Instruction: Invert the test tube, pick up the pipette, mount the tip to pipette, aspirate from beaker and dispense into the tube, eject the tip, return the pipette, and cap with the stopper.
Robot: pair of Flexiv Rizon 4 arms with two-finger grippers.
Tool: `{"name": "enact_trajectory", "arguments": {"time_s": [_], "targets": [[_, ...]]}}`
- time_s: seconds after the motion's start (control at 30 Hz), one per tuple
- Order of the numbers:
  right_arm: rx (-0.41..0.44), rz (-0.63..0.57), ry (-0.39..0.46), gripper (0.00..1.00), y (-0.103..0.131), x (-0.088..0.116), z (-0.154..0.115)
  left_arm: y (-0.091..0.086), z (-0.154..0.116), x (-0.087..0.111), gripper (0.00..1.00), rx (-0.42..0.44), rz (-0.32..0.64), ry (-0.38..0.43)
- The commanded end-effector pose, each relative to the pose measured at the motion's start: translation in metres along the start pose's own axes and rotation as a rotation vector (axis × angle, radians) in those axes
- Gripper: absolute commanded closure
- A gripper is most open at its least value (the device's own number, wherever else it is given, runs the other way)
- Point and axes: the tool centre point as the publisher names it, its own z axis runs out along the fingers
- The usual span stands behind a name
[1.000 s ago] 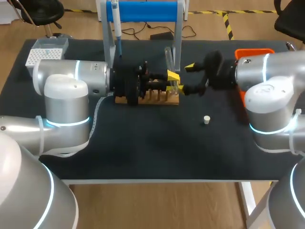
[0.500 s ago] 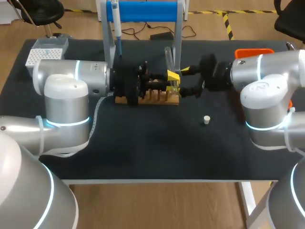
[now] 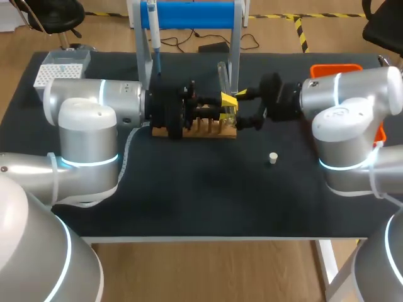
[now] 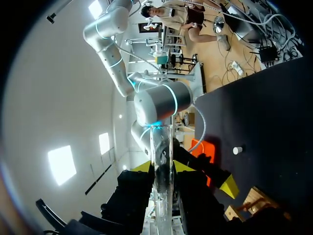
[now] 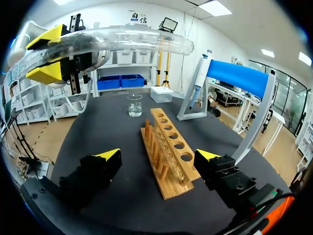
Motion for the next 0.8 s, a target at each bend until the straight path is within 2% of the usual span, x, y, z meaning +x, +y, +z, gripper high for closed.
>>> {"name": "enact_trajectory", "arguments": {"time_s": [0.03,0.53,0.63,0.7,0.73,0.8], "targets": [[-0.005,-0.002,-0.006,0.0,-0.001,0.0,0.003,-0.001,0.001,0.0,1.0,-0.004,0.002,-0.001],[-0.005,-0.002,-0.006,0.0,-0.001,0.0,0.003,-0.001,0.001,0.0,1.0,-0.004,0.002,-0.001],[-0.005,-0.002,-0.006,0.0,-0.001,0.0,0.003,0.012,-0.008,0.001,1.0,-0.071,-0.144,0.025],[-0.005,-0.002,-0.006,0.0,-0.001,0.0,0.003,0.02,-0.018,-0.002,1.0,-0.121,-0.233,-0.008],[-0.005,-0.002,-0.006,0.0,-0.001,0.0,0.003,0.025,-0.022,-0.005,1.0,-0.126,-0.256,-0.007],[-0.005,-0.002,-0.006,0.0,-0.001,0.0,0.003,0.033,-0.031,-0.012,1.0,-0.134,-0.302,-0.061]]}}
